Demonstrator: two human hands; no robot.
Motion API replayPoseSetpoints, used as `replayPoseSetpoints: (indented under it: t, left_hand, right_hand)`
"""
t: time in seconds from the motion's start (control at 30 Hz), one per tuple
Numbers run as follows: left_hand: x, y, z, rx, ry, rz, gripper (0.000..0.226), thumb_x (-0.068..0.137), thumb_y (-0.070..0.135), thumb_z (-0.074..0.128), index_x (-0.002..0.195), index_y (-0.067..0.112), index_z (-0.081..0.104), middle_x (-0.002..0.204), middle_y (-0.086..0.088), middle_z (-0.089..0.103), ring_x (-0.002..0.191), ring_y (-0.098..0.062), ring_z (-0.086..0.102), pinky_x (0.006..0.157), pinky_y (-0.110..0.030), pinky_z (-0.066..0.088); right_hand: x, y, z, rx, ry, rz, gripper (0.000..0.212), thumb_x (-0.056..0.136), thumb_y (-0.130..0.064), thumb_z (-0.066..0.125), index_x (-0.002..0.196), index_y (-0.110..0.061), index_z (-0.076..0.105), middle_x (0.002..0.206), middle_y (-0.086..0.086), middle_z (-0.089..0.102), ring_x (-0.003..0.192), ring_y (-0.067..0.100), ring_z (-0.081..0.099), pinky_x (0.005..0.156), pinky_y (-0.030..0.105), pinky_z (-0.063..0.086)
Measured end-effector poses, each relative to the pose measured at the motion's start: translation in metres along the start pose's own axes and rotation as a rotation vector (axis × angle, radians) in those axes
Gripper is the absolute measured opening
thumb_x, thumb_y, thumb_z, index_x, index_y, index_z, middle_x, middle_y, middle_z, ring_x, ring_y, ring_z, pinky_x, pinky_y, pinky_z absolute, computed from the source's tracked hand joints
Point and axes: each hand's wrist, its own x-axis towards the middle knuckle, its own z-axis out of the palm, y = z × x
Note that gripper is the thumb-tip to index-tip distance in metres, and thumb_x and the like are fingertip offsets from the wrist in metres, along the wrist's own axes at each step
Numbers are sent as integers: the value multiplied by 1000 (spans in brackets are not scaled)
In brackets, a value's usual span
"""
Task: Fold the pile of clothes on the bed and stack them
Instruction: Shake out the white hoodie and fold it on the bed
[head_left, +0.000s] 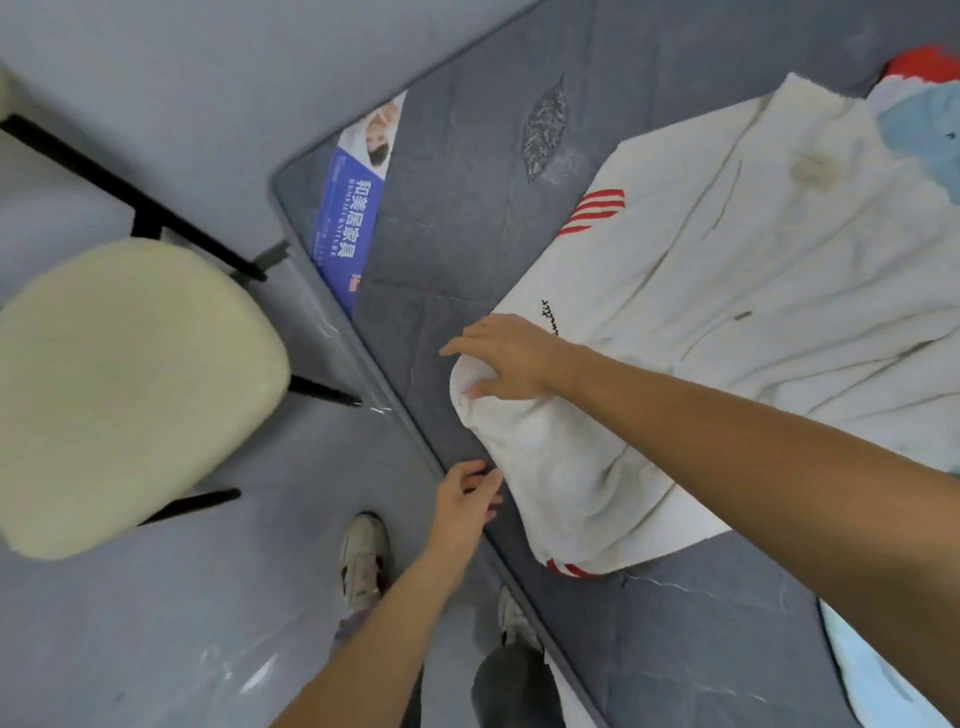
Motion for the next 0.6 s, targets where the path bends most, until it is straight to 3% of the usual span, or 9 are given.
replayPoseSetpoints:
  t: [0.17,0.3,0.4,0.47,0.6]
  left_hand:
    - [-45,-60,45,-107,-73,-43,19,96,28,75,112,21,67,110,-1,76,98,-16,75,86,-37,63]
    - [-65,-83,73,-67,-58,26,36,86,30,86,118,31,68,110,18,77,103,-5,72,90,-27,59]
    - [-64,-83,83,-94,-13,22,23,90,14,81,107,28,73,98,16,79,98,-11,74,80,-20,59]
    - [-64,-80,81,-116,-5,33,18,95,12,76,105,27,74,97,16,79,95,-8,74,81,-20,59]
    - [-70,-62,62,-178,0,142,22,98,8,71,111,25,75,105,13,79,98,-5,73,83,-17,56]
  right_hand:
    - [6,-11,19,-158,-113,-109,62,96,-47,65,152,-29,46,134,1,56,124,25,51,112,36,27]
    - [6,-9,19,-246,-144,-156,66,94,-46,70,151,-26,45,133,1,55,124,24,49,107,33,31]
    - [10,-9,12,-312,-207,-105,49,97,-47,67,136,-20,58,127,4,58,122,26,52,100,38,41]
    - [10,-10,5,-297,-243,-52,37,99,-43,64,123,-15,64,122,6,63,118,28,57,96,42,45]
    - [-9,-4,-26,-97,-146,-1,25,102,-33,63,111,-10,63,115,8,59,111,28,58,87,41,46]
